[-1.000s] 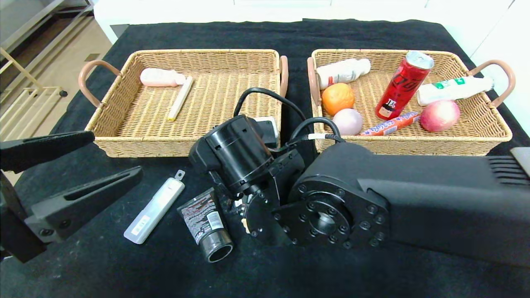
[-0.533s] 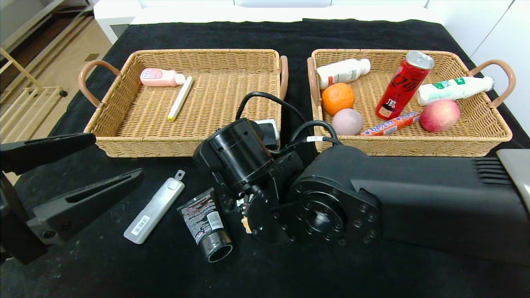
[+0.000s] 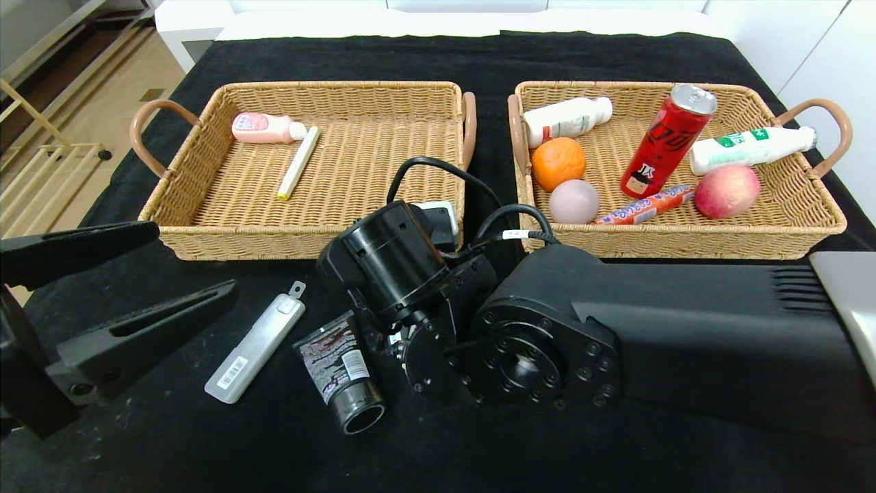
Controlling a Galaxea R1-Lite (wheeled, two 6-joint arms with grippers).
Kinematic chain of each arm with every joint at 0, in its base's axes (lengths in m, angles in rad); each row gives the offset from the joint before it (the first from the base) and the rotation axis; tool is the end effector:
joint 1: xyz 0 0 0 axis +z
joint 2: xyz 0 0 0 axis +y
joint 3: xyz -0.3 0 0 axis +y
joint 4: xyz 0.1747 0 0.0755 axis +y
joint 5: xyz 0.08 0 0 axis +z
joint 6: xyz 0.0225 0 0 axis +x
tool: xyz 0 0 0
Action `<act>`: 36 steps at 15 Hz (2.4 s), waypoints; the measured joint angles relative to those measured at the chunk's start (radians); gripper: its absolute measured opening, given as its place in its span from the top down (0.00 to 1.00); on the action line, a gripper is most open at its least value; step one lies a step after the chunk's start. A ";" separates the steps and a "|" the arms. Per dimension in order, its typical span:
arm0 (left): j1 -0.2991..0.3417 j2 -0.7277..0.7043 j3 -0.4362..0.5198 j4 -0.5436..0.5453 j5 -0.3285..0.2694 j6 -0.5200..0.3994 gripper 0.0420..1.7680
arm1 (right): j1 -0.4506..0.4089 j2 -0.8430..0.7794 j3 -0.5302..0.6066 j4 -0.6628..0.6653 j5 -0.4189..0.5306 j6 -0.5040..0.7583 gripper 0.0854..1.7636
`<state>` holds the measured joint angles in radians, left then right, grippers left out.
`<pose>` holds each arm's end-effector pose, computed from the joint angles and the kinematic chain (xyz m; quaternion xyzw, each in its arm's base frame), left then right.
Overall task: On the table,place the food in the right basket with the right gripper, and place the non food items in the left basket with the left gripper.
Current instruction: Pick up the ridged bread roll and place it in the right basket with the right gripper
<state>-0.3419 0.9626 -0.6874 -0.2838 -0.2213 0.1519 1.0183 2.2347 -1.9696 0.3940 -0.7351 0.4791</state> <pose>0.1106 -0.0446 0.2723 0.0726 -0.0254 -0.2768 0.9579 0.2488 0.3749 0.2042 -0.0194 0.2328 0.0806 0.9690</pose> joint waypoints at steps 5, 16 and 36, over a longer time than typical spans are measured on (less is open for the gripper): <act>0.000 0.001 0.000 0.001 0.000 0.000 0.03 | 0.000 0.000 0.000 0.002 0.002 -0.001 0.78; 0.000 0.004 0.002 0.002 -0.001 0.002 0.03 | 0.001 0.002 0.000 0.004 0.000 0.000 0.82; 0.027 0.010 0.000 -0.003 -0.003 -0.005 0.03 | -0.116 -0.310 0.076 0.224 -0.006 0.005 0.84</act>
<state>-0.3145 0.9726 -0.6870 -0.2866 -0.2245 0.1466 0.9019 1.9251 -1.8934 0.6177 -0.7413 0.4838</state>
